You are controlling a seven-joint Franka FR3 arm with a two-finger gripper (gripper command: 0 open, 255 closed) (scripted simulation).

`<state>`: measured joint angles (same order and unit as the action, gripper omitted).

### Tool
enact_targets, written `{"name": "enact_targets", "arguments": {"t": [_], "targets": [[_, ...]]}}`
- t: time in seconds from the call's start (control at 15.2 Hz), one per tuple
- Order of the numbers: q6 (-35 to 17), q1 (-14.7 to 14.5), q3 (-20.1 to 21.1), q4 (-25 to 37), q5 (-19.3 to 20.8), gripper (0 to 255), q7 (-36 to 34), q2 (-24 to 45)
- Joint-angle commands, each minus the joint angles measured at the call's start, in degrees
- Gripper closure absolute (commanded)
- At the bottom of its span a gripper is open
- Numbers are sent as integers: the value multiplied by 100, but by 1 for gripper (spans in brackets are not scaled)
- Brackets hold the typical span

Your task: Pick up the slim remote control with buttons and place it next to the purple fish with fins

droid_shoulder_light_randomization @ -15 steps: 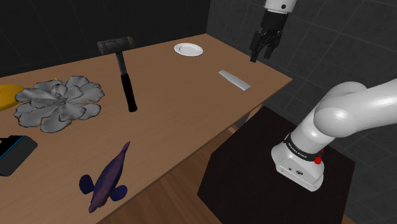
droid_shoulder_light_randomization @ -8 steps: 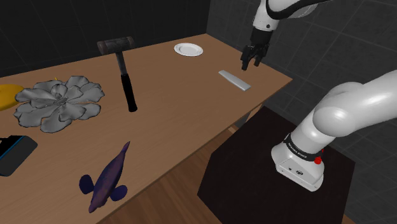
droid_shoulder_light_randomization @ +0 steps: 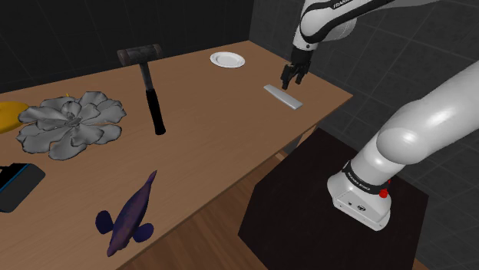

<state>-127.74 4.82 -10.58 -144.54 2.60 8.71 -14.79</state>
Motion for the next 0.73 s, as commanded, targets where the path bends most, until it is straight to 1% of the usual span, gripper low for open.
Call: {"name": "enact_targets", "arguments": {"t": [0.0,0.26,0.66], "targets": [[-352,12,-85,170,-20,0,172,463],[-949,52,-222,577,-152,0,543,1367],[-1408,68,-223,536,-279,0,662,1781]]}}
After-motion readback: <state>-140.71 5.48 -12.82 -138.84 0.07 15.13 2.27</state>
